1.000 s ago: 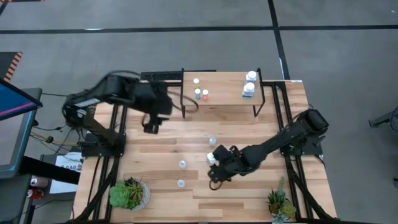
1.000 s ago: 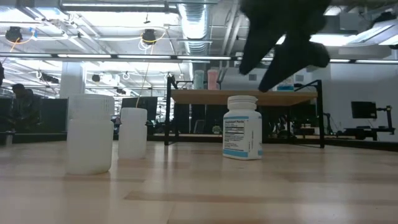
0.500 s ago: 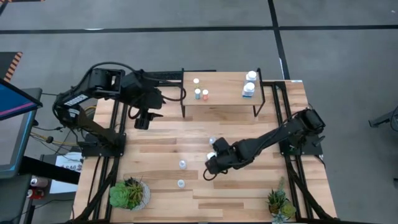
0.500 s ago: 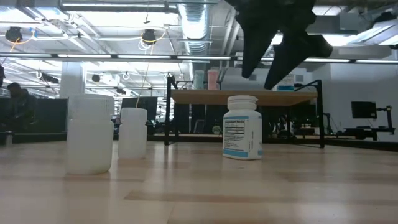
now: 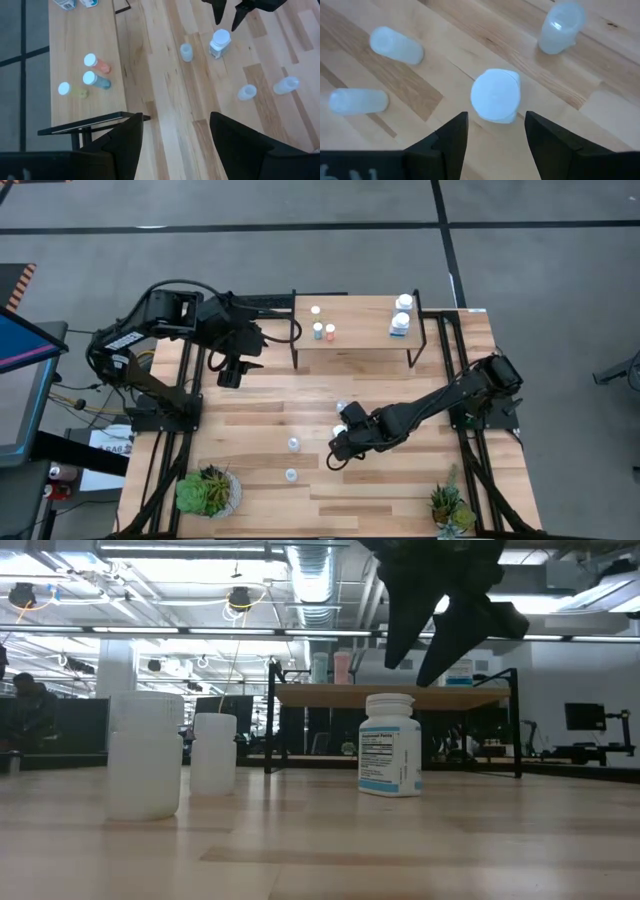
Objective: Pick and place medicine bottles onto shelf by color
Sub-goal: Align the white pill bottle with the other white pill bottles on the shelf
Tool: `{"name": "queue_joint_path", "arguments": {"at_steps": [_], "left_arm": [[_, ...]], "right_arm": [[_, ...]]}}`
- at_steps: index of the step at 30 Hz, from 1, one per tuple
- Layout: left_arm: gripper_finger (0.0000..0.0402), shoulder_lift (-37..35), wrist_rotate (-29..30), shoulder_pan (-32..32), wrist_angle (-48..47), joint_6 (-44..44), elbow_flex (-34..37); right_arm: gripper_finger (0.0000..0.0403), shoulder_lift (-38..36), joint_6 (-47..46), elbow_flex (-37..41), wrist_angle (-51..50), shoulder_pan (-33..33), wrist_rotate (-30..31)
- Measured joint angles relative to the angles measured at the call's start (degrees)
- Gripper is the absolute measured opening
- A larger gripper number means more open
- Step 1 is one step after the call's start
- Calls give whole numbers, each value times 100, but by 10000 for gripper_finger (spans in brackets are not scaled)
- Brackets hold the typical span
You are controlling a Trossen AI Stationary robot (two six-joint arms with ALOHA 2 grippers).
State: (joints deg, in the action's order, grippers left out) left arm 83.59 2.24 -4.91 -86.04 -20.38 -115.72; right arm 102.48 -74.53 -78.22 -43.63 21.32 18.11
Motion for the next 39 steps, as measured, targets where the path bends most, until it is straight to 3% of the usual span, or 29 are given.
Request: {"name": "queue_joint_path", "arguments": {"at_steps": [14, 18, 27, 31, 39], "left_arm": [[217, 0, 4, 0, -4, 48, 0], [217, 0, 4, 0, -8, 144, 0], [217, 0, 5, 0, -23, 151, 0], [217, 0, 4, 0, -24, 151, 0], [217, 0, 5, 0, -26, 127, 0]], "right_arm": [[219, 0, 424, 0, 72, -11, -621], [241, 0, 386, 0, 82, -52, -912], [313, 0, 441, 0, 78, -85, -927], [320, 0, 826, 0, 101, -75, -925], [318, 132, 732, -15, 352, -302, -907]]}}
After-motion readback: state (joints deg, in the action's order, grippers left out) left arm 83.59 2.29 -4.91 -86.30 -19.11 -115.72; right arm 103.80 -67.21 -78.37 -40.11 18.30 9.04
